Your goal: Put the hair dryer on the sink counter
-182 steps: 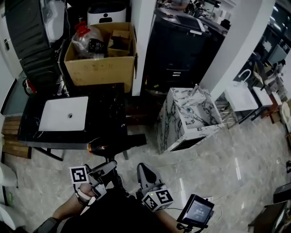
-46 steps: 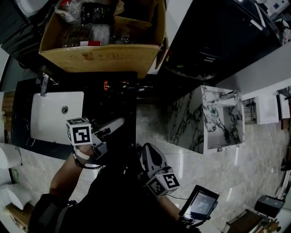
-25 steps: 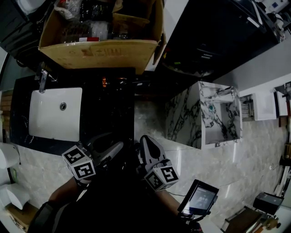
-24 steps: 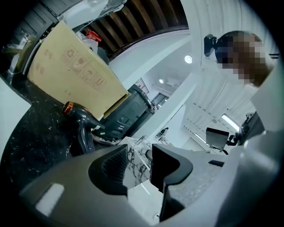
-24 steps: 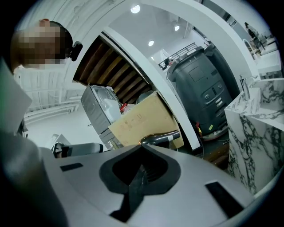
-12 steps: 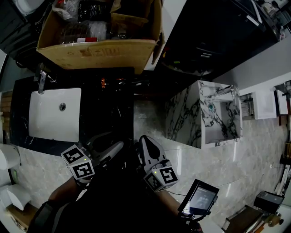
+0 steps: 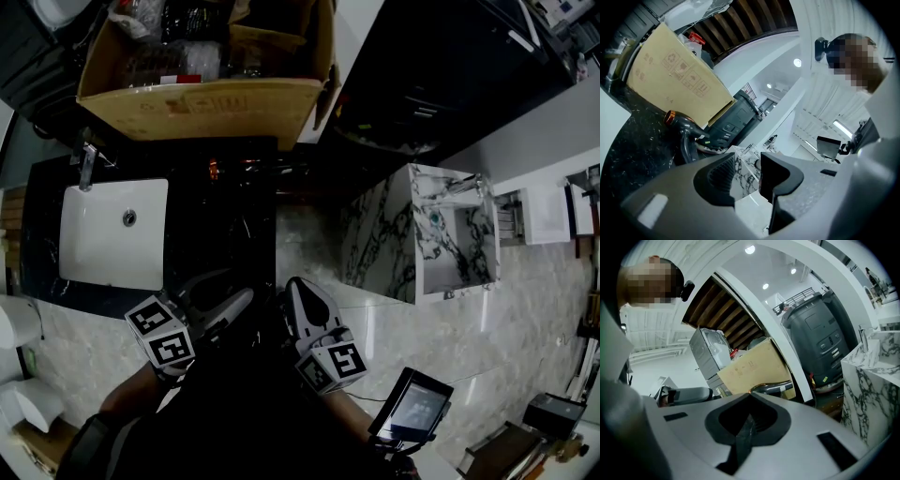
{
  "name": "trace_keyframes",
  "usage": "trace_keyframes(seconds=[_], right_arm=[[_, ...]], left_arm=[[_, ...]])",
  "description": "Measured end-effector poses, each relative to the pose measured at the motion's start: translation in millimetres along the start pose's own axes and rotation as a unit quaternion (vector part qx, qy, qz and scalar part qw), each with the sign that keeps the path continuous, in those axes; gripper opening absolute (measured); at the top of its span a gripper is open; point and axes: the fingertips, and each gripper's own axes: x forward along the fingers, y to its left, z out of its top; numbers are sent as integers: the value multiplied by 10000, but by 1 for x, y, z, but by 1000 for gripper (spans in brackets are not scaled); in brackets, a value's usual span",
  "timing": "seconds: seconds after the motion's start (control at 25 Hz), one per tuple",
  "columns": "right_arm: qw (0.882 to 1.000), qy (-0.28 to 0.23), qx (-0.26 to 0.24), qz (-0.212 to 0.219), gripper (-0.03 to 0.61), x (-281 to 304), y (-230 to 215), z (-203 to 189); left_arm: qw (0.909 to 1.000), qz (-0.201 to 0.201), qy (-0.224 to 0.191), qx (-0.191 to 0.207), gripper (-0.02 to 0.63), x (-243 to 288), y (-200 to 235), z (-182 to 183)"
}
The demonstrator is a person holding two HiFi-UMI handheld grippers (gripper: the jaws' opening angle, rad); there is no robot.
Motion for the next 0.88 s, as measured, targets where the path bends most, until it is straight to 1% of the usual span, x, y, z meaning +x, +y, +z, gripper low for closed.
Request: trace_keyframes(seconds=[0.32, 0.4, 0.72, 0.88], right_arm=[[9999, -135, -20, 82, -5, 1, 4, 6], [9999, -91, -45, 62, -5, -1, 3, 4], [9998, -161, -42, 81, -5, 1, 3, 8], [10000, 34, -42, 2, -5, -1, 0, 0]], left_arm=[[10000, -9, 3, 55, 169, 0, 0, 1], [10000, -12, 5, 63, 169, 0, -2, 0], [10000, 6, 1, -3, 169, 0, 2, 1], [10000, 2, -2, -18, 169, 0, 3, 1]])
